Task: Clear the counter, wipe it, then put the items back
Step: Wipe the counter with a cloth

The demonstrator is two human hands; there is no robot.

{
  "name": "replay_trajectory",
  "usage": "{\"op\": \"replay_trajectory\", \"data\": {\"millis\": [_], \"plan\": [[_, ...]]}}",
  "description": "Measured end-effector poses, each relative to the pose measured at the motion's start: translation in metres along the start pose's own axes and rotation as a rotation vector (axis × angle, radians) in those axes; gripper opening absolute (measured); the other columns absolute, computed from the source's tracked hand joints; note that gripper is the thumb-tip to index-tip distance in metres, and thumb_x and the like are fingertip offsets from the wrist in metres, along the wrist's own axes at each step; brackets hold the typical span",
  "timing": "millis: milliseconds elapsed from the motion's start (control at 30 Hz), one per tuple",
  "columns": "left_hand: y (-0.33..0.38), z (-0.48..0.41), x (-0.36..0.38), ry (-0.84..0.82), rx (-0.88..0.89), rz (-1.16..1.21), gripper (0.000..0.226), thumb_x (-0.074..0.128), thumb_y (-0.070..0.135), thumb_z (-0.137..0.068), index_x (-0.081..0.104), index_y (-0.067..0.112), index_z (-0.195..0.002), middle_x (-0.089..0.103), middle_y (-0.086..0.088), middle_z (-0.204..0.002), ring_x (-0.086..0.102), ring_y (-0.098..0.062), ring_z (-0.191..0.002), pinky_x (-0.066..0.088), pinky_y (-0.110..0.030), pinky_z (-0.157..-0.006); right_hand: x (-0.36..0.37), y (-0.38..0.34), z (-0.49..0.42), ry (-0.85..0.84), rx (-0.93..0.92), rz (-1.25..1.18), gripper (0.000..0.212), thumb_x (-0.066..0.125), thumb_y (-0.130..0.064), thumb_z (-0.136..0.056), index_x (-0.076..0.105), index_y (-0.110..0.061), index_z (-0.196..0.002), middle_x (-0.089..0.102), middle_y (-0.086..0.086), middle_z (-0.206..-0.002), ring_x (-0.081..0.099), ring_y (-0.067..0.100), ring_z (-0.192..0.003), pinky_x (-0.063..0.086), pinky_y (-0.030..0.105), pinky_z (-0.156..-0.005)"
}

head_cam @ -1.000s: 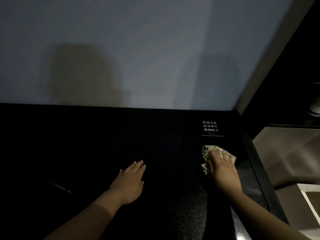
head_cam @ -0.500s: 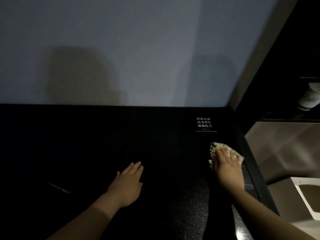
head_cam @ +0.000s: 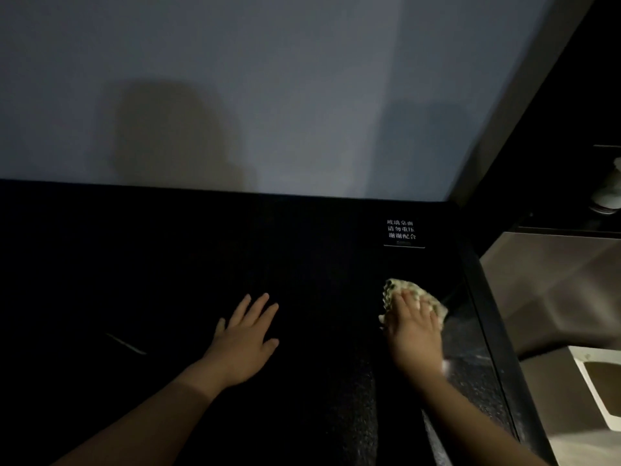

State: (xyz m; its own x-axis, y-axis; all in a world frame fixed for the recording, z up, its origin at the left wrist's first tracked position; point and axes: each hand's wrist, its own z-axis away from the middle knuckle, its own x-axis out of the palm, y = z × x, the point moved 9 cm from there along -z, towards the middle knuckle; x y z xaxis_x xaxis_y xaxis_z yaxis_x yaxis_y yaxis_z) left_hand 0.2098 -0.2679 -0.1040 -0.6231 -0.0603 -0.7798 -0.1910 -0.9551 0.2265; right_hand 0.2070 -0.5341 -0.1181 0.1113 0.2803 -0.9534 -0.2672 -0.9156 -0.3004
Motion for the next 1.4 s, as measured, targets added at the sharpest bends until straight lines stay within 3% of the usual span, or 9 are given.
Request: {"op": "replay_trajectory", "data": {"millis": [67,233,467,667,867,1067,1267,1333,1400], "plan": [[-0.008,0.007,0.001,-0.012,-0.007,-0.001,0.078,0.037,0.053,-0.095,-0.012,0.028,-0.15,-0.028,0.006,-0.154,-0.027,-0.019,-0.142,-0.004,-0.053,-0.118,0.019,-0.046,0.026,-0.03,-0.133,-0.022,0.056,0.046,-0.031,-0.085,0.043,-0.016,-0.139,0.046,0.016,-0.141,0.04,0.038,-0.13,0.019,0.05,-0.113],[-0.037,0.017,0.016,-0.124,-0.019,-0.078,0.111,0.052,0.074,-0.075,-0.018,0.03,-0.148,-0.032,0.004,-0.153,-0.03,-0.024,-0.141,-0.007,-0.057,-0.115,0.048,-0.127,0.091,-0.251,-0.655,0.075,0.056,0.037,-0.05,-0.079,0.044,-0.028,-0.13,0.061,-0.005,-0.128,0.058,0.017,-0.119,0.008,0.031,-0.111],[-0.062,0.027,0.027,-0.176,0.085,-0.215,0.121,0.06,0.073,-0.07,-0.019,0.027,-0.149,-0.031,0.0,-0.154,-0.028,-0.026,-0.142,-0.006,-0.06,-0.113,0.015,-0.065,0.06,-0.012,0.051,-0.021,0.056,0.043,-0.033,-0.096,0.027,-0.019,-0.148,0.023,0.008,-0.156,0.017,0.03,-0.144,0.007,0.039,-0.118],[-0.068,0.031,0.029,-0.165,0.196,-0.296,0.123,0.068,0.064,-0.069,-0.017,0.026,-0.149,-0.029,0.001,-0.155,-0.024,-0.022,-0.144,-0.003,-0.061,-0.112,0.051,-0.172,0.127,-0.192,-0.398,0.079,0.049,0.032,-0.052,-0.087,0.063,-0.03,-0.118,0.064,-0.006,-0.123,0.062,0.018,-0.113,0.035,0.035,-0.107],[-0.079,0.038,0.032,-0.069,0.21,-0.229,0.118,0.067,0.063,-0.07,-0.013,0.028,-0.15,-0.024,0.002,-0.157,-0.02,-0.021,-0.145,-0.004,-0.057,-0.115,0.016,-0.093,0.103,0.03,0.113,-0.004,0.053,0.043,-0.036,-0.097,0.031,-0.021,-0.146,0.026,0.005,-0.155,0.019,0.028,-0.143,0.003,0.032,-0.116],[-0.079,0.039,0.032,-0.058,0.176,-0.198,0.116,0.068,0.06,-0.072,-0.01,0.025,-0.151,-0.021,0.003,-0.158,-0.018,-0.022,-0.145,-0.002,-0.053,-0.116,0.063,-0.197,0.152,-0.19,-0.406,0.049,0.046,0.04,-0.047,-0.081,0.06,-0.028,-0.118,0.065,-0.006,-0.121,0.063,0.022,-0.112,0.036,0.032,-0.106],[-0.075,0.053,0.038,-0.069,0.164,-0.202,0.111,0.067,0.056,-0.076,-0.007,0.023,-0.151,-0.019,0.003,-0.158,-0.015,-0.02,-0.146,0.002,-0.052,-0.117,0.007,-0.05,0.119,-0.024,0.037,-0.009,0.053,0.046,-0.037,-0.096,0.034,-0.021,-0.145,0.027,0.006,-0.155,0.019,0.027,-0.144,0.009,0.037,-0.118],[-0.076,0.055,0.04,-0.073,0.152,-0.192,0.11,0.068,0.054,-0.077,-0.006,0.023,-0.151,-0.018,0.003,-0.158,-0.014,-0.02,-0.146,0.002,-0.052,-0.117,0.011,-0.058,0.132,-0.019,0.143,-0.019,0.056,0.049,-0.033,-0.095,0.031,-0.02,-0.147,0.028,0.008,-0.154,0.021,0.029,-0.143,0.01,0.041,-0.118],[-0.075,0.056,0.041,-0.075,0.139,-0.174,0.108,0.068,0.052,-0.077,-0.006,0.023,-0.152,-0.018,0.003,-0.158,-0.014,-0.02,-0.146,0.003,-0.052,-0.117,0.033,-0.109,0.158,-0.036,-0.007,-0.019,0.06,0.06,-0.026,-0.087,0.039,-0.022,-0.142,0.041,0.009,-0.146,0.037,0.031,-0.135,0.015,0.043,-0.115]]}}
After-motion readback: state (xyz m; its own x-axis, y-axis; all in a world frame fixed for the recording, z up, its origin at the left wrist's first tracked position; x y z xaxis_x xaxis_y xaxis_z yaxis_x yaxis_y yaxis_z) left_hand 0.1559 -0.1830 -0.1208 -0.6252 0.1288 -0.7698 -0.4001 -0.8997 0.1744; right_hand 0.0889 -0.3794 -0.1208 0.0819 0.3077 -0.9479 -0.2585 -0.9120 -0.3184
